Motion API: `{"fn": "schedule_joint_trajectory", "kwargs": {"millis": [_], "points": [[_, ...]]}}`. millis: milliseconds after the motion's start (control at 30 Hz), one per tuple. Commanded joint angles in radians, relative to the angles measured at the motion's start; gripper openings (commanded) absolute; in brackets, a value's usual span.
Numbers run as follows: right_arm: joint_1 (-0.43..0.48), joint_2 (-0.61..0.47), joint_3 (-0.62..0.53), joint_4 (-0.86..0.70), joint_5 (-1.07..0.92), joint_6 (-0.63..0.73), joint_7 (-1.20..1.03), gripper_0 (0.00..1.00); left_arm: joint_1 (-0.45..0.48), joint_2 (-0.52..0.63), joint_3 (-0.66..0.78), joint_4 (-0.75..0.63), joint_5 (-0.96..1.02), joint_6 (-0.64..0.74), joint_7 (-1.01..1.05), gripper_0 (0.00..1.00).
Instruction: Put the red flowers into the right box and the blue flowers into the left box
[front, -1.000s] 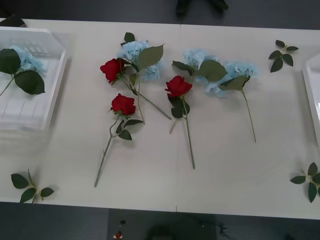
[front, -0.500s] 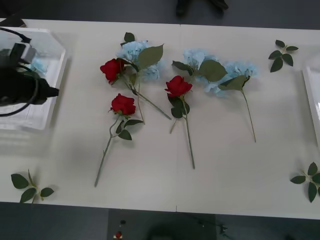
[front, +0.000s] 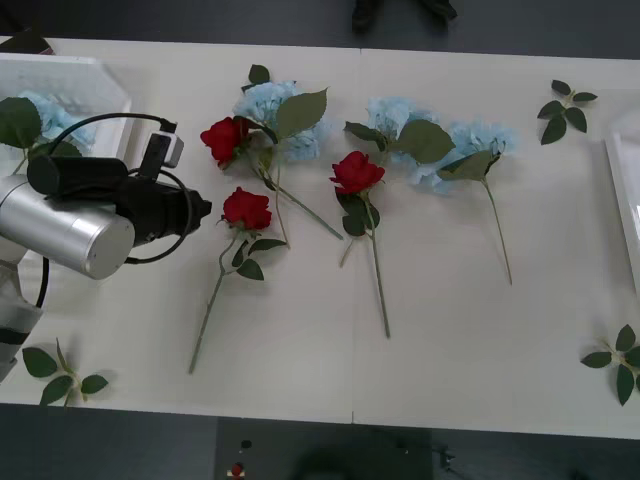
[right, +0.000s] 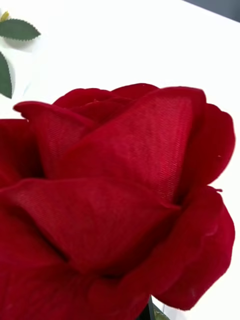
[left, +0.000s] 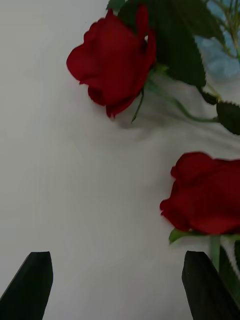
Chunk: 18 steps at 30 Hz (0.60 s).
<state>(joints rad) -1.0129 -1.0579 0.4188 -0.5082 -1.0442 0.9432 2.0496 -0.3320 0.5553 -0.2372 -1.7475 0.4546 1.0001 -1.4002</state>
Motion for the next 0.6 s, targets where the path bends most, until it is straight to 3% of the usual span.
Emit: {"fn": "schedule_joint_trajectory", "kwargs": {"millis": [33, 67, 100, 133, 600], "points": [[-0.055, -0.011, 0.069, -0.006, -0.013, 0.011, -0.103, 0.09, -0.101, -0.043, 0.024, 0.054, -0.036, -0.040, 0.194, 0.75], [-0.059, -0.011, 0.077, -0.006, -0.013, 0.011, -0.115, 0.46, -0.124, -0.060, 0.024, 0.074, -0.048, -0.040, 0.227, 0.75], [-0.061, -0.011, 0.080, -0.006, -0.014, 0.011, -0.120, 0.66, -0.133, -0.067, 0.024, 0.085, -0.057, -0.040, 0.242, 0.75], [-0.061, -0.011, 0.083, -0.006, -0.016, 0.011, -0.121, 0.99, -0.153, -0.077, 0.022, 0.106, -0.073, -0.041, 0.274, 0.75], [-0.061, -0.010, 0.083, -0.007, -0.131, 0.063, -0.120, 1.00, -0.274, -0.094, -0.057, 0.312, -0.112, -0.133, 0.595, 0.75]]}}
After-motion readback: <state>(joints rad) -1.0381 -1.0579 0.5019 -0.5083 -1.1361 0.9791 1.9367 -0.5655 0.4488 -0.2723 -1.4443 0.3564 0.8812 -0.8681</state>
